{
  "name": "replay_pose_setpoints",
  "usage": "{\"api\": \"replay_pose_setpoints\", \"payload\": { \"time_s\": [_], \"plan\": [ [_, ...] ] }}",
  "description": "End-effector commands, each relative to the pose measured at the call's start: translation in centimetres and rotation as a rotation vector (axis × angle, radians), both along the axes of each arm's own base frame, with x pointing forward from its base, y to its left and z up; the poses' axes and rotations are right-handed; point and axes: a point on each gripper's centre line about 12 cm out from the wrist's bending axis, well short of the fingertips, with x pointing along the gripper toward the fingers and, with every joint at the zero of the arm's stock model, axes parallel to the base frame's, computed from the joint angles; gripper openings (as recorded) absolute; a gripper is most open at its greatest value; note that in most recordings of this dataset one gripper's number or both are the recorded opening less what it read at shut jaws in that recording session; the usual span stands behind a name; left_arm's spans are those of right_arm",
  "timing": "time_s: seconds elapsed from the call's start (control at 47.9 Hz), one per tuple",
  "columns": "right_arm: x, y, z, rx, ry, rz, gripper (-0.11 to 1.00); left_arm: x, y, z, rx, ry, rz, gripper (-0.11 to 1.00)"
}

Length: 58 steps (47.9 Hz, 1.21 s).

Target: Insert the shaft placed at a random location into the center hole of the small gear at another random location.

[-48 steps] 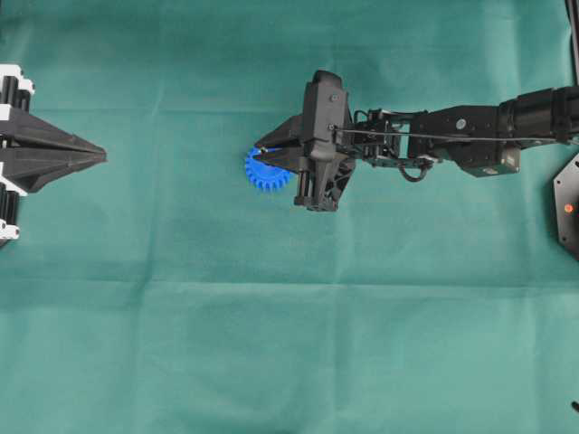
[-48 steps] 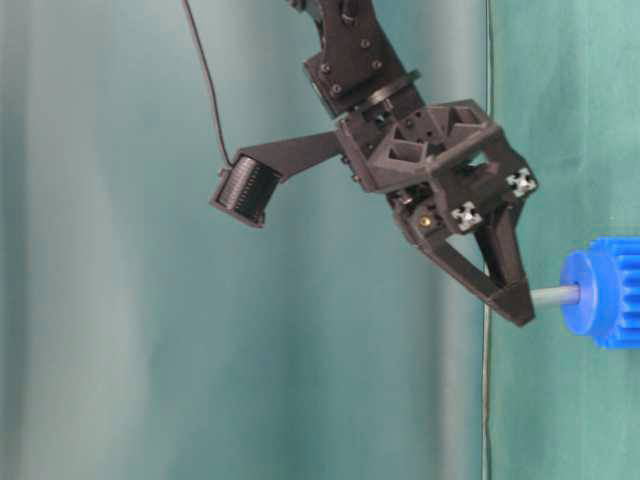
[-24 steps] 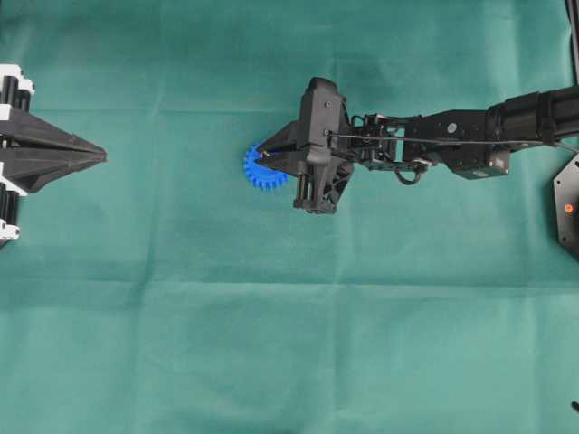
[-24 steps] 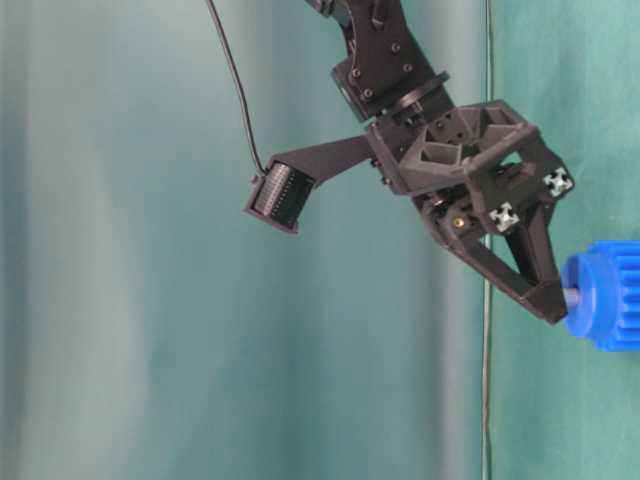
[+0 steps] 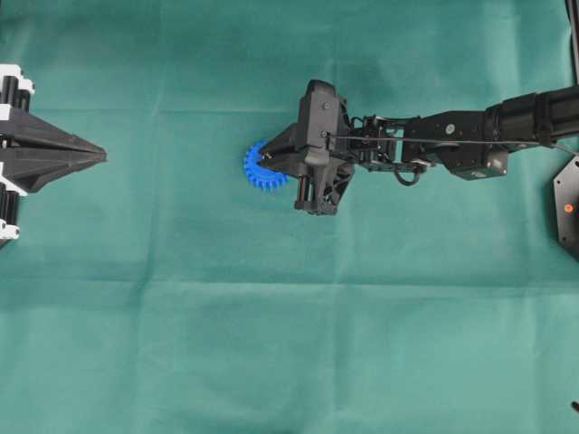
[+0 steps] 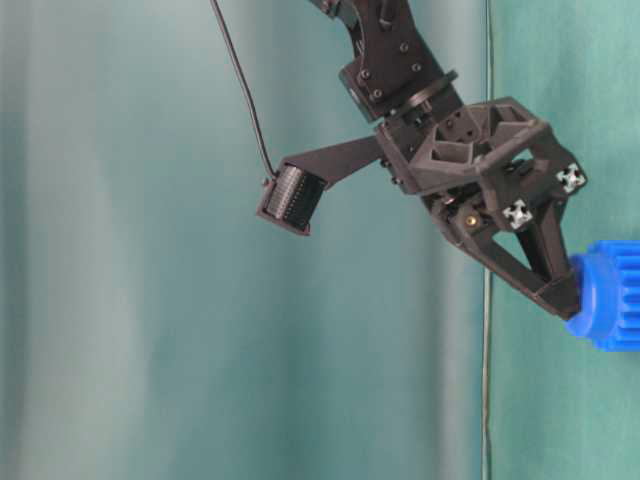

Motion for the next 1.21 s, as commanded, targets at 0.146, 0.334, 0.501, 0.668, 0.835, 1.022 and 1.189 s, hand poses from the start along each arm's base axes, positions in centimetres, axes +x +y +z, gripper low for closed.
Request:
{"api": "replay_pose_setpoints", "payload": {
  "time_s": [0.146,0.334,0.501,0.668,0.835,1.022,1.189],
  "plan": [
    [0.3,0.0,0.9,-0.001,-0.006,0.0,0.13,0.2,0.0,0.3,0.003,-0.008,0.0,0.0],
    [0.3,0.0,0.9,0.002,-0.006,-0.002,0.2,0.2,0.0,0.3,0.003,-0.008,0.0,0.0],
    [0.3,0.3,1.0,0.002,-0.011,0.004,0.63,0.2,0.0,0.3,0.003,-0.008,0.0,0.0],
    [0.2,0.5,1.9,0.0,-0.028,0.009,0.79,0.2,0.0,0.4,0.001,-0.008,0.0,0.0],
    [-0.2,0.5,3.6,-0.004,-0.064,0.009,0.76,0.2,0.0,0.3,0.001,-0.003,-0.002,0.0],
    [-0.8,0.6,6.1,-0.012,-0.119,0.01,0.76,0.2,0.0,0.3,0.001,-0.003,0.0,0.0],
    [-1.2,0.6,8.3,-0.017,-0.159,0.011,0.76,0.2,0.0,0.3,0.003,-0.005,0.0,0.0]
  ]
}}
